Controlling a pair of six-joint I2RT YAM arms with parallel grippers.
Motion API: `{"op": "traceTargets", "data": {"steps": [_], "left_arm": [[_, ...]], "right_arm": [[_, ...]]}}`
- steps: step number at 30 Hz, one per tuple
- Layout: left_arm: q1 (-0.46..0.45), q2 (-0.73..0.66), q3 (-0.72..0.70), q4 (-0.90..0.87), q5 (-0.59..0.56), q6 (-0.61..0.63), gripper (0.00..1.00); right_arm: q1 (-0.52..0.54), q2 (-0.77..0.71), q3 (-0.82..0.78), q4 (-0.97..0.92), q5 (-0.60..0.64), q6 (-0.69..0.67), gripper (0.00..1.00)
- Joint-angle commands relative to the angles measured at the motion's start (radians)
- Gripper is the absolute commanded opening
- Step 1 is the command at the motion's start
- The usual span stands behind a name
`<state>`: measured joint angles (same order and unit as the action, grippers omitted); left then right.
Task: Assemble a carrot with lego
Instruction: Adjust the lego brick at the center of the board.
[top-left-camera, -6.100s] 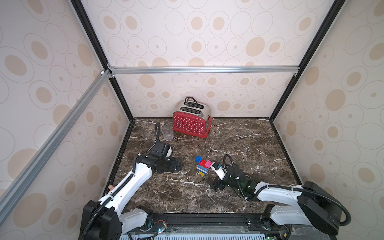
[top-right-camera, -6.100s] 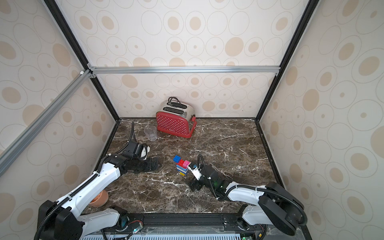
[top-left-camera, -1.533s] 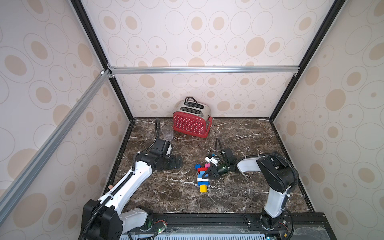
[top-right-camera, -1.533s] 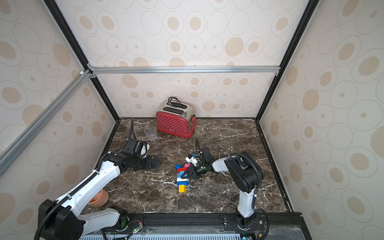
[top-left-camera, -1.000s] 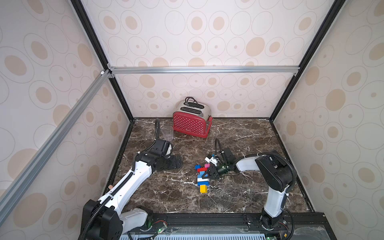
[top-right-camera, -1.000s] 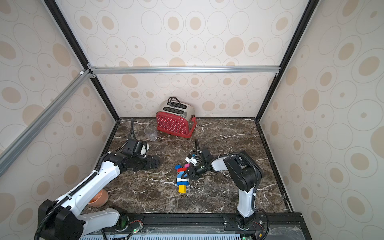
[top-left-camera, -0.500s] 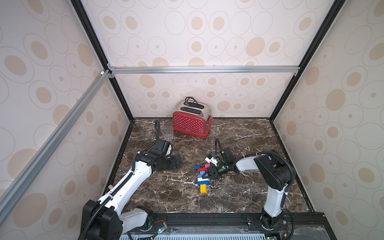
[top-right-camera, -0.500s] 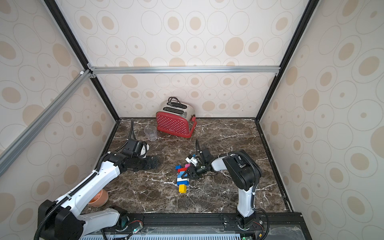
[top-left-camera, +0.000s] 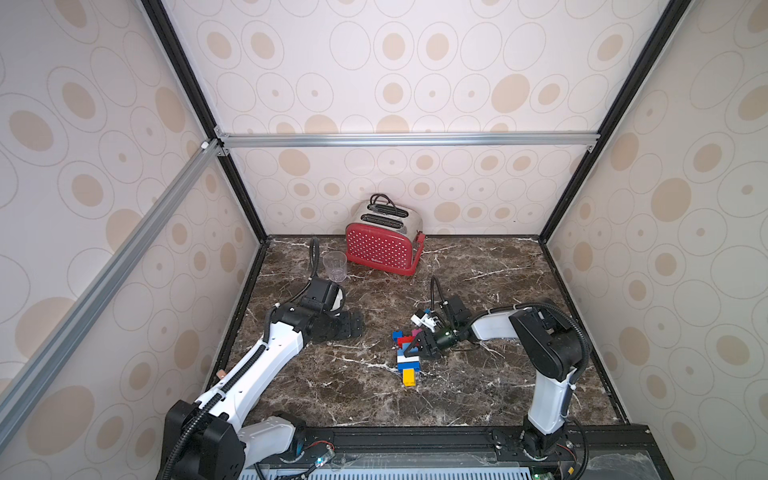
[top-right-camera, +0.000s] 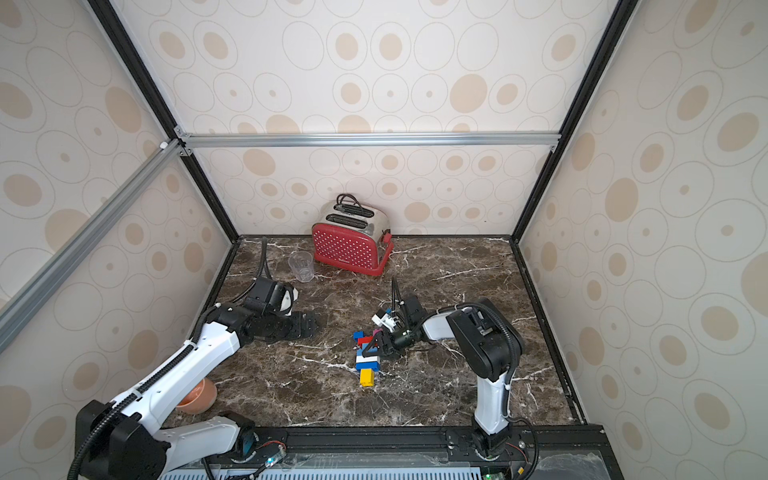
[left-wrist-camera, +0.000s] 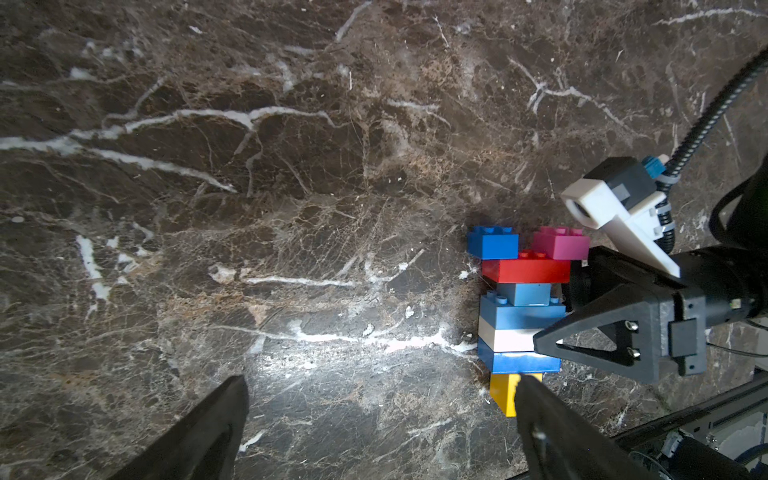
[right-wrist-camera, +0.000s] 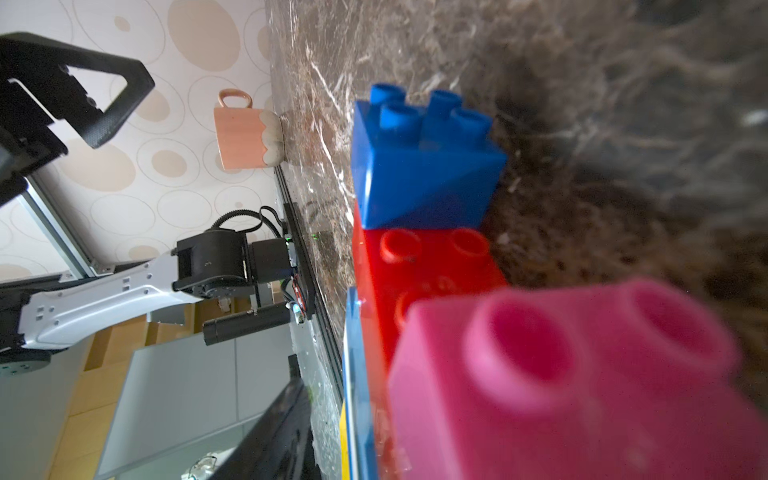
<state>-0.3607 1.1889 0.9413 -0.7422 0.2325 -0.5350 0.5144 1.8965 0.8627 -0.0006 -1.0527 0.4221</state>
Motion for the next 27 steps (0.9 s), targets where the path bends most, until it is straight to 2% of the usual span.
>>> {"op": "traceTargets", "data": {"steps": [1, 12, 21, 24, 27], "left_arm": [[0.008, -0.019, 0.047, -0.026, -0.018, 0.010, 0.99], [0.007, -0.023, 0.048, -0.025, -0.019, 0.001, 0.99], [0.008, 0.009, 0.039, 0.006, -0.051, 0.001, 0.99], [0.008, 0.021, 0.037, 0.013, -0.101, 0.013, 0.99], [0.009, 0.020, 0.029, 0.023, -0.225, 0.043, 0.99]], "right_arm": [[-0.013, -0.022, 0.008, -0.166, 0.085, -0.071, 0.63], [-0.012, -0.058, 0.090, -0.556, 0.340, -0.187, 0.74], [-0.012, -0.102, 0.078, -0.626, 0.428, -0.189, 0.78], [-0.012, -0.156, 0.074, -0.623, 0.468, -0.178, 0.78], [-0.014, -0.241, 0.074, -0.607, 0.564, -0.161, 0.80]]}}
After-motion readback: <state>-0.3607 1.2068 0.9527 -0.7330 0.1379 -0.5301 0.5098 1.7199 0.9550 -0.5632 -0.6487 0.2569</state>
